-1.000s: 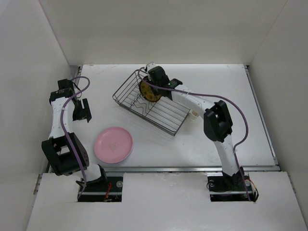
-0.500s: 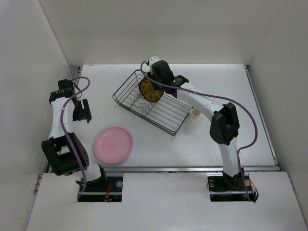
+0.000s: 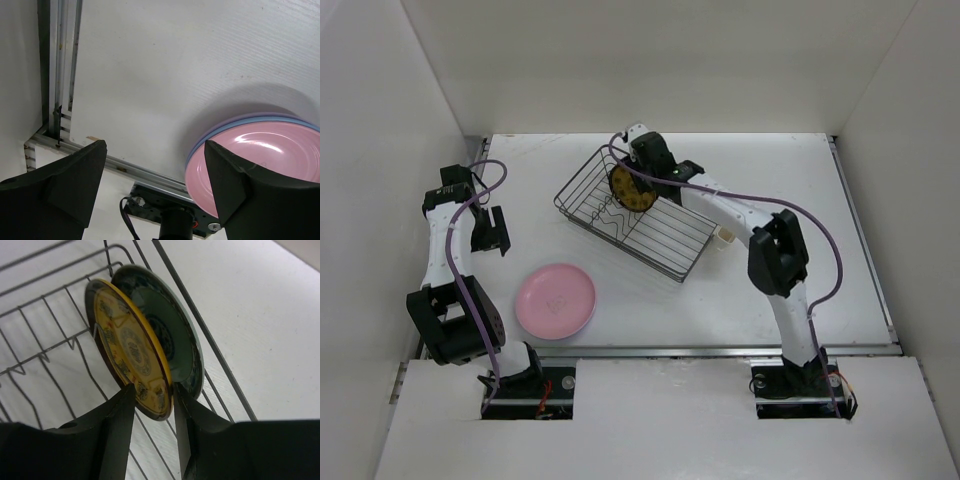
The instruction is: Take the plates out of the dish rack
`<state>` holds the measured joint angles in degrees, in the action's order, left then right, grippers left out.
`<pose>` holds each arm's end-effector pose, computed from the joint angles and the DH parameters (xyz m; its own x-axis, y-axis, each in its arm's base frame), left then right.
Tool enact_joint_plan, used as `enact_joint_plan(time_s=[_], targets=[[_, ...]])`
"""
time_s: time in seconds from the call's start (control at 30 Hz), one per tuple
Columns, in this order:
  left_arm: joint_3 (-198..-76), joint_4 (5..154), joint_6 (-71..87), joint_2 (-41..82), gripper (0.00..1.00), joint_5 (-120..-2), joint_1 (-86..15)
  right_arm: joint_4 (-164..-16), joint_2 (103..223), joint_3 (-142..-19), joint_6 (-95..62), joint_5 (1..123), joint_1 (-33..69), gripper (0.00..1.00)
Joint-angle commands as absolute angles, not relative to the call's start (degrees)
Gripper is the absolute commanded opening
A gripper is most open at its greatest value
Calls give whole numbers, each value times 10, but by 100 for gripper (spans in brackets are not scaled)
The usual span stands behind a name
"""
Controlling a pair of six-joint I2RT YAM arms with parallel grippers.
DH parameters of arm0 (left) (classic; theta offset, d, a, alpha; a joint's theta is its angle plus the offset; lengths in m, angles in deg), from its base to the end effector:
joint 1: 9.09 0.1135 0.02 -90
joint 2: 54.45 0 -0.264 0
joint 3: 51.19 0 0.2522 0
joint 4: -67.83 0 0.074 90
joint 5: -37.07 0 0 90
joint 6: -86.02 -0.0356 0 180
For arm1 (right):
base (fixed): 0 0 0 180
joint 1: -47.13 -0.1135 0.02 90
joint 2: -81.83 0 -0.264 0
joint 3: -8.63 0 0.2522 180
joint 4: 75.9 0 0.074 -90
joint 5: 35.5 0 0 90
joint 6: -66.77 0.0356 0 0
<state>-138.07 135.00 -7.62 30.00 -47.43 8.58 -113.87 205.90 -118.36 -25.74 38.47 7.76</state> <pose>0.2783 0.0922 0.2880 -0.8816 -0.2145 -0.4204 -0.2857 0.9516 0.1136 0.3992 0.3149 0.2829 -0.4245 -0.4028 -0.8109 -0.4539 0.8696 -0.1943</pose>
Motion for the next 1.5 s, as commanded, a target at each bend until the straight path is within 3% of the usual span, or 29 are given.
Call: enact_joint_plan(time_s=[0.0,0.1,0.2,0.27,0.37,0.9,1.17,1.47], targets=[[-1382,1362,-82,293,77,-463,83,-1120,2078,-1216,-241,388,89,42],[-1377,1362,-82,293,77,-463,83,-1125,2093,-1216,-241,394,89,39],[-1377,1362,-82,293,77,-463,83,-1130,2093,-1216,-241,400,89,29],[-1377,1362,-82,293,77,-463,83,-1130,2088,-1216,-241,400,89,14],[-1377,1362,-82,293,77,-463,83,-1125,2066,-1205,-241,376,89,0],[-1382,1362,-82,288,77,-463,83,-1087,1904,-1152,-259,333,71,0],[-1388,1362,-82,276,77,-463,83,-1225,1817,-1048,-252,587,51,0],[-1382,1362,-87,261,77,-479,83,-1283,1726,-846,-252,686,-11,0]])
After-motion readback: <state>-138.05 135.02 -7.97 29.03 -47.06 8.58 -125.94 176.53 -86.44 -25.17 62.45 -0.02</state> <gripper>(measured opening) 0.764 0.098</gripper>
